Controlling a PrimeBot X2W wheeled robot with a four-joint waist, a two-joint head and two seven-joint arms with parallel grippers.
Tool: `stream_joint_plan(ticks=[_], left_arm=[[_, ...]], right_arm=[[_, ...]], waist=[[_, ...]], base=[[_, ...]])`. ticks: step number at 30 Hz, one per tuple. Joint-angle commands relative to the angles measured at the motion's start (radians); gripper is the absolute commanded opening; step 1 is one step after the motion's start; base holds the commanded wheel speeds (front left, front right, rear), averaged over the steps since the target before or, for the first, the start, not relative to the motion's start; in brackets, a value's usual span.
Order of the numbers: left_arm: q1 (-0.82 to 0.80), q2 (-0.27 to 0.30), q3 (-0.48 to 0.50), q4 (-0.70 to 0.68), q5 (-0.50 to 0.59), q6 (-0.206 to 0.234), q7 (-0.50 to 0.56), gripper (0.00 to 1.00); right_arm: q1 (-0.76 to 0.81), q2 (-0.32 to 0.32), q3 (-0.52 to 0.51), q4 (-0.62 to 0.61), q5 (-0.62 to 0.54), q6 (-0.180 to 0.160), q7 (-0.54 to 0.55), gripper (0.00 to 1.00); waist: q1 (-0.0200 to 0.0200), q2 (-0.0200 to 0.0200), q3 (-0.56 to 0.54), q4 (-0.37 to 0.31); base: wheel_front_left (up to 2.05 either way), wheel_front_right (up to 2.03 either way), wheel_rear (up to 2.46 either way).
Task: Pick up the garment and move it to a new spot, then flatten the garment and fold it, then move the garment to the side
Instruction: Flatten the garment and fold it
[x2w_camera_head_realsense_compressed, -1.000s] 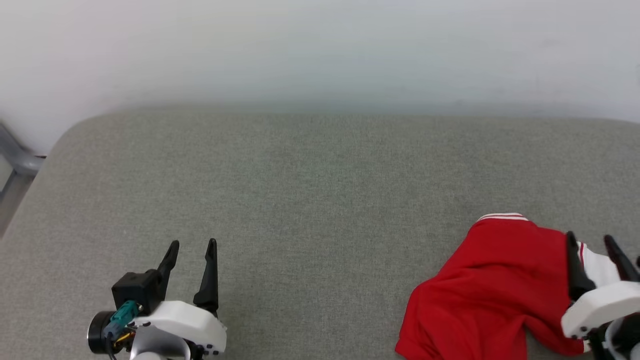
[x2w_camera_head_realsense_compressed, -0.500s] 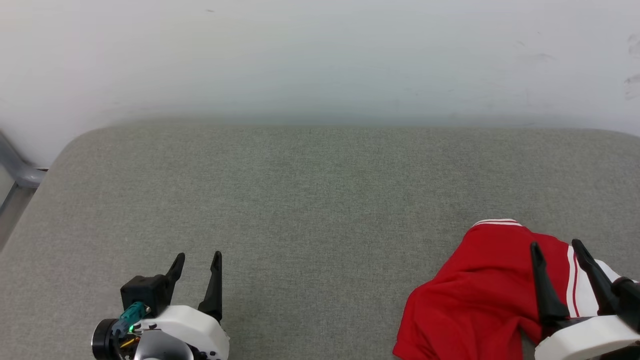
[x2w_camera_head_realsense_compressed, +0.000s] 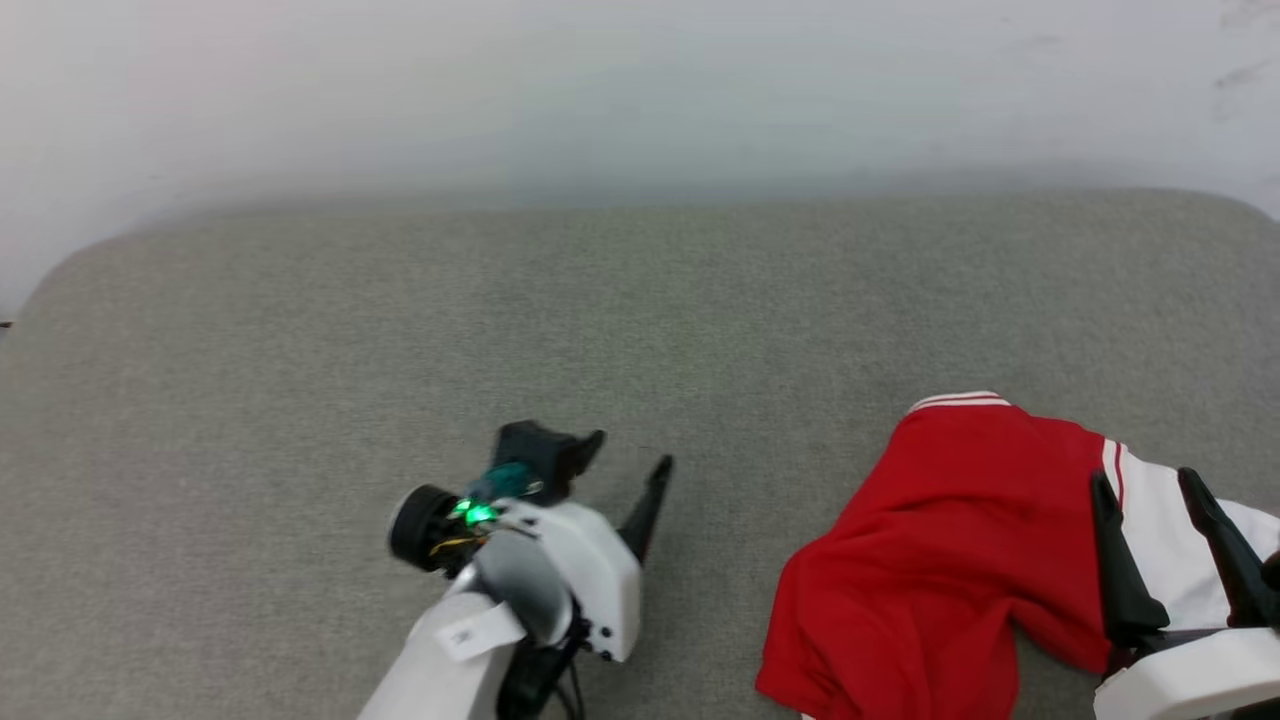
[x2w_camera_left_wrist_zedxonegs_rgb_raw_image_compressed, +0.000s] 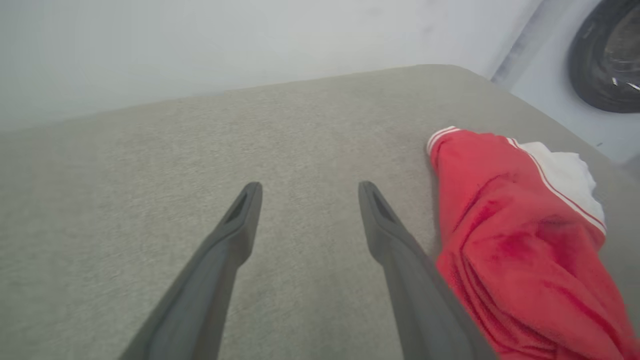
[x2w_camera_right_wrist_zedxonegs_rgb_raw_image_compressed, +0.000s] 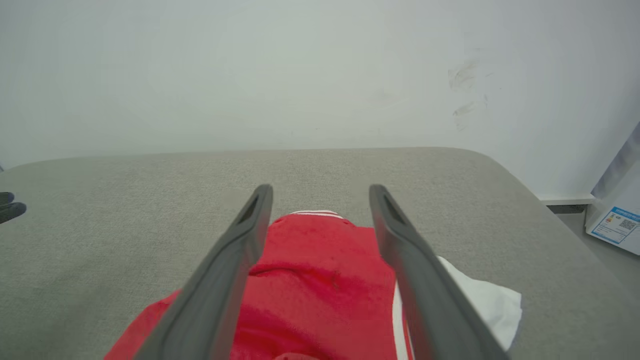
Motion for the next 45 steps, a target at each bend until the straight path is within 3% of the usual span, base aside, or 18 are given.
stream_joint_plan(ticks=[1, 11, 22, 23, 24, 28, 32, 33, 38, 45], left_arm=[[-0.034, -0.007, -0.036, 0.022, -0.008, -0.014, 0.042, 1.0], [-0.226, -0.022, -0.278, 0.126, -0.092, -0.045, 0.262, 1.0], [-0.331, 0.075, -0.581, 0.274, -0.237, -0.046, 0.452, 1.0], [-0.331, 0.083, -0.616, 0.282, -0.259, -0.046, 0.481, 0.57], [-0.346, 0.108, -0.7, 0.283, -0.312, -0.048, 0.518, 0.0], [-0.412, 0.14, -0.681, 0.284, -0.32, -0.043, 0.429, 0.0], [-0.445, 0.155, -0.633, 0.261, -0.297, 0.002, 0.325, 0.0], [-0.457, 0.191, -0.6, 0.218, -0.28, 0.047, 0.276, 0.0], [-0.455, 0.303, -0.553, 0.085, -0.244, 0.132, 0.255, 0.0], [-0.346, 0.472, -0.516, -0.185, -0.231, 0.246, 0.317, 0.0]], right_arm=[[-0.017, 0.003, -0.001, -0.002, 0.007, -0.001, 0.003, 1.0], [-0.056, 0.003, 0.01, 0.023, 0.047, -0.001, -0.022, 1.0], [-0.091, 0.003, 0.04, 0.078, 0.095, -0.001, -0.063, 1.0], [-0.093, 0.003, 0.04, 0.082, 0.102, -0.001, -0.064, 1.0], [-0.101, 0.003, 0.042, 0.096, 0.107, -0.001, -0.073, 1.0], [-0.094, 0.003, 0.032, 0.114, 0.125, -0.001, -0.075, 1.0], [-0.077, 0.003, 0.022, 0.13, 0.135, -0.001, -0.066, 1.0], [-0.062, 0.003, 0.016, 0.134, 0.142, -0.001, -0.063, 1.0], [-0.039, 0.003, 0.004, 0.137, 0.153, -0.001, -0.051, 1.0], [-0.012, 0.003, -0.012, 0.139, 0.159, -0.001, -0.046, 1.0]], waist=[[0.0, -0.0001, 0.029, -0.032], [0.0, -0.0001, 0.128, -0.125], [0.0, -0.0001, 0.173, -0.172], [0.0, -0.0001, 0.174, -0.174], [0.0, -0.0001, 0.173, -0.177], [0.0, -0.0001, 0.151, -0.165], [0.0, -0.0001, 0.112, -0.137], [0.0, -0.0001, 0.081, -0.109], [0.0, -0.0001, 0.035, -0.056], [0.0, -0.0001, 0.0, 0.005]], base=[[0.0, 0.0, 0.0], [0.0, 0.0, 0.0], [0.0, 0.0, 0.0], [0.0, 0.0, 0.0], [0.0, 0.0, 0.0], [0.0, 0.0, 0.0], [0.0, 0.0, 0.0], [0.0, 0.0, 0.0], [0.0, 0.0, 0.0], [0.0, 0.0, 0.0]])
